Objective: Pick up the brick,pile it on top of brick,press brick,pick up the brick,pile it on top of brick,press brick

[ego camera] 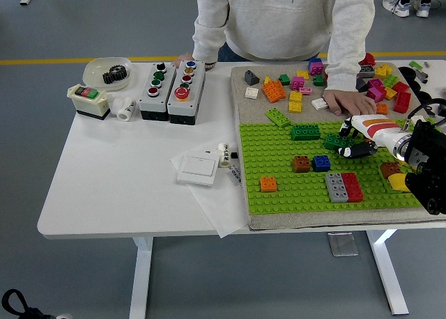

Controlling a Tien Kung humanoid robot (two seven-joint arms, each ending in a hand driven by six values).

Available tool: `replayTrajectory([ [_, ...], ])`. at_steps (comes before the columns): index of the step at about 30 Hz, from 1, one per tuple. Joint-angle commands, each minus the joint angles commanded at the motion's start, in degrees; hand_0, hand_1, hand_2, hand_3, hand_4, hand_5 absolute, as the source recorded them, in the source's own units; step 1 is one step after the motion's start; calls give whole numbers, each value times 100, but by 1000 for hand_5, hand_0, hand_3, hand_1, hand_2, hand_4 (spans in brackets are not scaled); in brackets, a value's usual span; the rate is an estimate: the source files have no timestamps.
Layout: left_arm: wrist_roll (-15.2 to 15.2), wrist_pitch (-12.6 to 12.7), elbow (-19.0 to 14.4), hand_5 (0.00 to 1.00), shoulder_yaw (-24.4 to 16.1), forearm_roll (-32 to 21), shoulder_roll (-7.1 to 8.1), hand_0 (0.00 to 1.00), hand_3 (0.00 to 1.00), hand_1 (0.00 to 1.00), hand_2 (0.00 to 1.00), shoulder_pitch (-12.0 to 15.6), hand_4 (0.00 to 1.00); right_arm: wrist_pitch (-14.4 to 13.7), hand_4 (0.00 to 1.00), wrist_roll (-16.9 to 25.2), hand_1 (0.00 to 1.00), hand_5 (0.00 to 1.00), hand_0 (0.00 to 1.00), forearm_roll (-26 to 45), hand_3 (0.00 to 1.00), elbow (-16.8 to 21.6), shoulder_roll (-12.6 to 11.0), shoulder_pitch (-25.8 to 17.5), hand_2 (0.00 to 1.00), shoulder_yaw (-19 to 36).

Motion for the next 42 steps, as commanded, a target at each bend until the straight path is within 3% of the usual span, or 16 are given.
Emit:
replayTrajectory([
  [1,2,-1,-1,594,0,3,1,777,596,762,763,3,662,-8,709,4,482,495,338,-14,533,3,3,-6,534,-6],
  [7,4,-3,1,595,-15,25,3,777,596,762,763,11,663,-46,701,32,470,496,320,-28,528,13,-3,-20,521,-26],
  [27,-1,-6,17,596,-64,91,1,773,597,759,761,106,664,-365,669,287,459,485,307,669,520,237,-157,-38,514,-617],
  [42,-2,7,31,596,-34,1,11,772,597,758,759,118,665,-982,658,678,459,483,302,1546,520,649,-357,-5,513,-1528],
])
